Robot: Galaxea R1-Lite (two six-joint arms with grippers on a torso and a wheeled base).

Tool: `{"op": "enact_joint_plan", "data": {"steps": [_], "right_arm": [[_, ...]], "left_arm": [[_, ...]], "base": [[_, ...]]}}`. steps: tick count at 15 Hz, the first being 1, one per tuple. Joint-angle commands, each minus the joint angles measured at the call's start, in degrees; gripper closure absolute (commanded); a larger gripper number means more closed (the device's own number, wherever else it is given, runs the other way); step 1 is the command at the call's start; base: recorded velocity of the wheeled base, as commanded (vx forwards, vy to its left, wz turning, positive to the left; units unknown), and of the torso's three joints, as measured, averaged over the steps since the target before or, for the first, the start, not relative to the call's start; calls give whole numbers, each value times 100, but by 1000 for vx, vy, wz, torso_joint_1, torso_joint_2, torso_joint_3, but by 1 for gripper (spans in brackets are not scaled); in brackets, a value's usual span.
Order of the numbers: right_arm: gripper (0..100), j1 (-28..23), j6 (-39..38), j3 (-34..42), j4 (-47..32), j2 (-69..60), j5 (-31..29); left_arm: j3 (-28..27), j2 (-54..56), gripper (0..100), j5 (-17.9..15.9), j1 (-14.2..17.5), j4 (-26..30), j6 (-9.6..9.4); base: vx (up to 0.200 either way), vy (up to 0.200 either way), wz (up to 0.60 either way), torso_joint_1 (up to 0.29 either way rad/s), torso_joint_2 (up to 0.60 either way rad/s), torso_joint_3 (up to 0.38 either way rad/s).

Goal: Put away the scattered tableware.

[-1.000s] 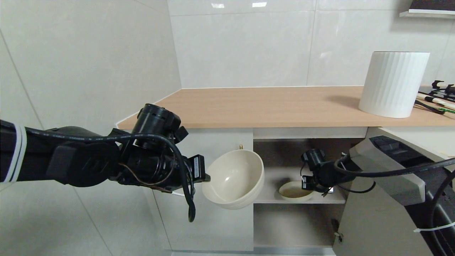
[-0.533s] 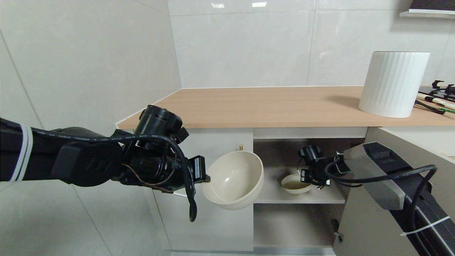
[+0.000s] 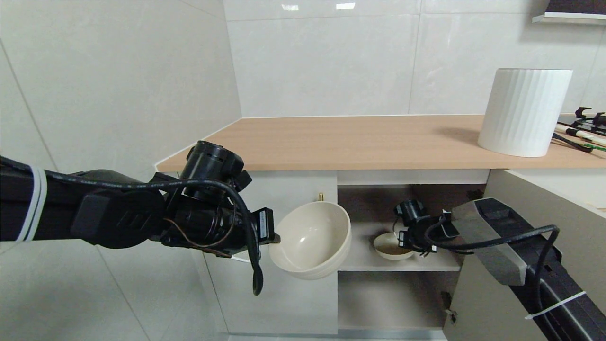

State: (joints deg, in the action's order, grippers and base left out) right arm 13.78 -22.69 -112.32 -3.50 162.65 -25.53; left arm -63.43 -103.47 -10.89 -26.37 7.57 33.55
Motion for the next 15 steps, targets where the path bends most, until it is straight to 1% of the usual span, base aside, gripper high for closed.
{"op": "enact_joint_plan", "data": {"steps": [1, 4, 7, 8, 15], "right_arm": [[100, 2, 1, -18, -2, 30, -5], [100, 11, -8, 18, -28, -5, -14], [100, 11, -52, 18, -213, -40, -22], [0, 11, -52, 18, -213, -40, -14], [0, 11, -192, 141, -221, -269, -14]], "left_arm": [[6, -6, 100, 8, 0, -1, 3], [-3, -6, 100, -1, 0, -1, 3], [-3, -6, 100, 8, 0, -1, 3], [-3, -6, 100, 8, 0, -1, 3], [-3, -33, 100, 8, 0, -1, 3]], "base": [[0, 0, 0, 0, 0, 0], [0, 0, 0, 0, 0, 0], [0, 0, 0, 0, 0, 0], [0, 0, 0, 0, 0, 0], [0, 0, 0, 0, 0, 0]]}}
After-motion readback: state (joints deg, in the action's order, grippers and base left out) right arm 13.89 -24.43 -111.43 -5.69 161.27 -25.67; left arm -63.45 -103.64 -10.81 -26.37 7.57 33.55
